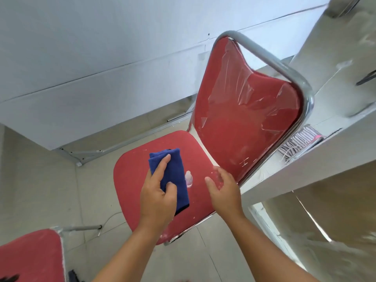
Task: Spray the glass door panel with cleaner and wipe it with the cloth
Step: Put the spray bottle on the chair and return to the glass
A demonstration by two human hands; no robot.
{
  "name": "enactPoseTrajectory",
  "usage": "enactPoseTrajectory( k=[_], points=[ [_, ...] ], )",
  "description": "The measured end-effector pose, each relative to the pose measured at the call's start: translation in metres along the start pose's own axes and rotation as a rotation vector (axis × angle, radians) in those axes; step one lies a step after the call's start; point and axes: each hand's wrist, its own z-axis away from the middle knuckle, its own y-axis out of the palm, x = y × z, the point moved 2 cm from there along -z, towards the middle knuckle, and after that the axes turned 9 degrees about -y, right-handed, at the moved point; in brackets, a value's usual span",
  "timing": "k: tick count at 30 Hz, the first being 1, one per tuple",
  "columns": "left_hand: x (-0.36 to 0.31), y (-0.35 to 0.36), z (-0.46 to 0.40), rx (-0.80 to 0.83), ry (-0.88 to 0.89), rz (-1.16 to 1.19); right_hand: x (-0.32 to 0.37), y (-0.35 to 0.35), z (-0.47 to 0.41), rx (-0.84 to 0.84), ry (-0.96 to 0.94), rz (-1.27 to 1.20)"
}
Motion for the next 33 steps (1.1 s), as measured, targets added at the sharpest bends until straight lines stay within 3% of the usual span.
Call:
enactPoseTrajectory(
  k=[5, 9, 12, 15, 19, 24, 29, 33],
  points=[
    [-0.078, 0.013, 0.024, 0.27, -0.032, 0.096, 0.074, -0.062, 0.022, 0.09, 0.047, -0.395],
    [-0.158, 0.022, 0.054, 0.458, -0.037, 0.182, 0.141, -0.128, 0.048, 0.246, -0.053, -0.727],
    [-0.211, 0.029, 0.079, 0.594, -0.002, 0.236, 0.183, -0.175, 0.079, 0.273, -0.121, -0.804],
    [-0.258, 0.04, 0.102, 0.714, 0.038, 0.244, 0.212, -0.219, 0.108, 0.141, -0.135, -0.731],
    [-0.313, 0.06, 0.139, 0.876, 0.076, 0.201, 0.233, -0.273, 0.15, -0.16, -0.098, -0.839],
    [-0.362, 0.086, 0.199, 1.029, 0.248, 0.087, 0.258, -0.332, 0.207, -0.486, -0.141, -0.944],
    [-0.404, 0.106, 0.257, 1.164, 0.409, 0.05, 0.27, -0.365, 0.257, -0.745, -0.23, -0.986],
    [-0.429, 0.126, 0.3, 1.309, 0.49, 0.043, 0.289, -0.4, 0.296, -0.816, -0.397, -1.056]
  ],
)
